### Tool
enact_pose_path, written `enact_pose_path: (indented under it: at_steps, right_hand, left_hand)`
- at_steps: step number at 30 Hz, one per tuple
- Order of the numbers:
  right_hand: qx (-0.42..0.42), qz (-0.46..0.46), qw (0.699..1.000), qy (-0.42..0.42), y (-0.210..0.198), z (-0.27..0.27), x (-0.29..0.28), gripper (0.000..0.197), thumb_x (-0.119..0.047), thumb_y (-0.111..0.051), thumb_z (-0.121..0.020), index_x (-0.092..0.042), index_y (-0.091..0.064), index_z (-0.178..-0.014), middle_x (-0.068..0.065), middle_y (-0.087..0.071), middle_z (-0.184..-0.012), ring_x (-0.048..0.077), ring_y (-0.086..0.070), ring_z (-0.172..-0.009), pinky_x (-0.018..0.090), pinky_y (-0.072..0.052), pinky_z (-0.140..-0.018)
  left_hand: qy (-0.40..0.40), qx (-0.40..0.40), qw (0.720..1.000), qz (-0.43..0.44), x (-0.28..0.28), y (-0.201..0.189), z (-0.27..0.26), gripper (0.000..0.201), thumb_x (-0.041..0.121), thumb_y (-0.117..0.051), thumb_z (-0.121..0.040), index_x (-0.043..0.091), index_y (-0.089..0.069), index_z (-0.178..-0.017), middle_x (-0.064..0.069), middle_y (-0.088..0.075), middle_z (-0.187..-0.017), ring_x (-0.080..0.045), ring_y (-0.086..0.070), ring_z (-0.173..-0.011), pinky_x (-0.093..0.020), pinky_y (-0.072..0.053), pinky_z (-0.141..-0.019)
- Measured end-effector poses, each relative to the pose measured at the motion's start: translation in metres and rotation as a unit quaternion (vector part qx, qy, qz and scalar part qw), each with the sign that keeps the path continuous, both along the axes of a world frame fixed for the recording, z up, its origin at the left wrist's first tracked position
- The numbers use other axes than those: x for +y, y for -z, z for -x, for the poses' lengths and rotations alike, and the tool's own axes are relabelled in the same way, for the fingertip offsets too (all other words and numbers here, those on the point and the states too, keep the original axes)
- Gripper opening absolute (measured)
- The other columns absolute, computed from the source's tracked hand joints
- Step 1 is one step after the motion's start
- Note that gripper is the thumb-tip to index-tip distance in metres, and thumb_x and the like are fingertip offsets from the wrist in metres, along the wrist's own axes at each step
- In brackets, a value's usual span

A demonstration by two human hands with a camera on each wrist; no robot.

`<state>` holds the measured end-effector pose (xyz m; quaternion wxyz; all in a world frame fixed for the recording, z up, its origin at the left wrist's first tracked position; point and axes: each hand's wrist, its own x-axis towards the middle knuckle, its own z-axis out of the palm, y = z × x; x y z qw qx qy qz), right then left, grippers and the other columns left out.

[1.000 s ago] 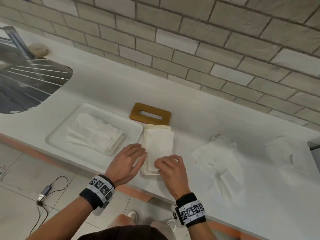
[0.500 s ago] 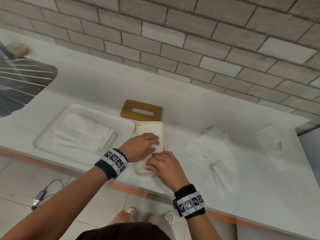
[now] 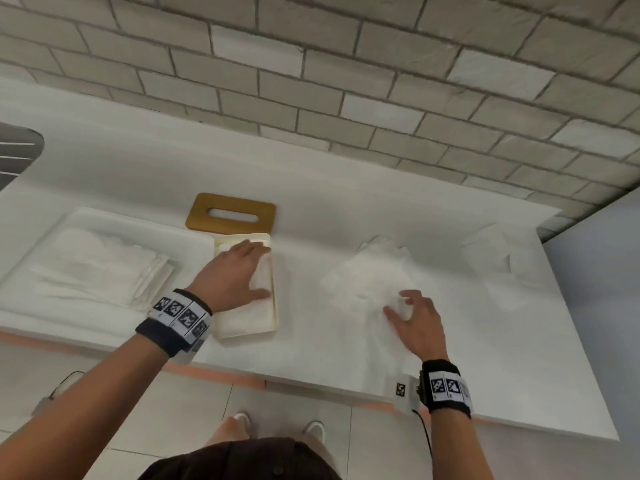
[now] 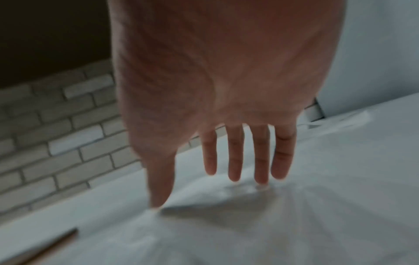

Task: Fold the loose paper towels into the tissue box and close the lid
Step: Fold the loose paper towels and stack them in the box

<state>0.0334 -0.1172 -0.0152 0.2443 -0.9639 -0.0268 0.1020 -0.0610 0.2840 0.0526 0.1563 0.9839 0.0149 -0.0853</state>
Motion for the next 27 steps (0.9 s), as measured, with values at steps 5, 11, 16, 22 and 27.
enact_pose_path:
  at_steps: [5,11,16,22,27]
  right_hand:
    - [0.093,0.120,0.986,-0.064,0.027,-0.012,-0.039,0.080,-0.066,-0.078,-0.085,-0.034,-0.047,-0.151,0.004,-0.062,-0.141,0.033,-0.050,-0.131,0.048,-0.042,-0.104]
    - [-0.070,-0.093,0.984,-0.136,0.008,-0.007,-0.041,0.017,-0.042,-0.072,-0.102,-0.032,-0.077,-0.115,-0.013,-0.076,-0.110,0.016,-0.066,-0.103,0.039,-0.051,-0.092]
    - [-0.115,-0.194,0.960,-0.167,-0.039,-0.018,-0.039,0.011,-0.037,-0.069,-0.105,-0.036,-0.071,-0.116,-0.023,-0.072,-0.102,0.001,-0.065,-0.099,0.025,-0.048,-0.088]
    - [-0.116,-0.318,0.938,-0.080,-0.056,-0.040,-0.037,0.011,-0.028,-0.074,-0.103,-0.029,-0.066,-0.096,-0.020,-0.076,-0.111,0.008,-0.070,-0.110,0.026,-0.053,-0.089]
    - [-0.113,-0.370,0.922,-0.019,-0.060,-0.055,-0.031,0.012,-0.026,-0.071,-0.105,-0.024,-0.061,-0.098,-0.017,-0.073,-0.101,0.007,-0.071,-0.104,0.020,-0.052,-0.080]
  left_hand:
    - [-0.027,-0.191,0.974,0.117,-0.078,-0.020,-0.003,0.042,0.039,-0.070,-0.099,0.025,-0.059,-0.137,0.001,-0.064,-0.136,-0.020,-0.055,-0.130,-0.041,-0.054,-0.101]
    - [0.035,-0.072,0.967,0.242,-0.178,0.024,-0.027,0.053,0.058,-0.066,-0.099,0.037,-0.050,-0.144,0.015,-0.057,-0.143,-0.009,-0.053,-0.131,-0.037,-0.047,-0.110]
    - [-0.004,-0.076,0.926,0.370,-0.221,0.036,-0.056,0.057,0.040,-0.079,-0.095,0.037,-0.050,-0.143,0.012,-0.066,-0.131,-0.008,-0.065,-0.113,-0.029,-0.057,-0.094]
    - [-0.053,-0.057,0.908,0.411,-0.219,0.037,-0.070,0.060,0.028,-0.093,-0.082,0.038,-0.061,-0.132,-0.001,-0.065,-0.097,-0.012,-0.064,-0.081,-0.020,-0.056,-0.079]
    - [-0.100,-0.067,0.914,0.387,-0.197,0.034,-0.071,0.022,0.024,-0.090,-0.086,0.021,-0.077,-0.104,0.009,-0.069,-0.084,-0.003,-0.061,-0.070,-0.022,-0.052,-0.076]
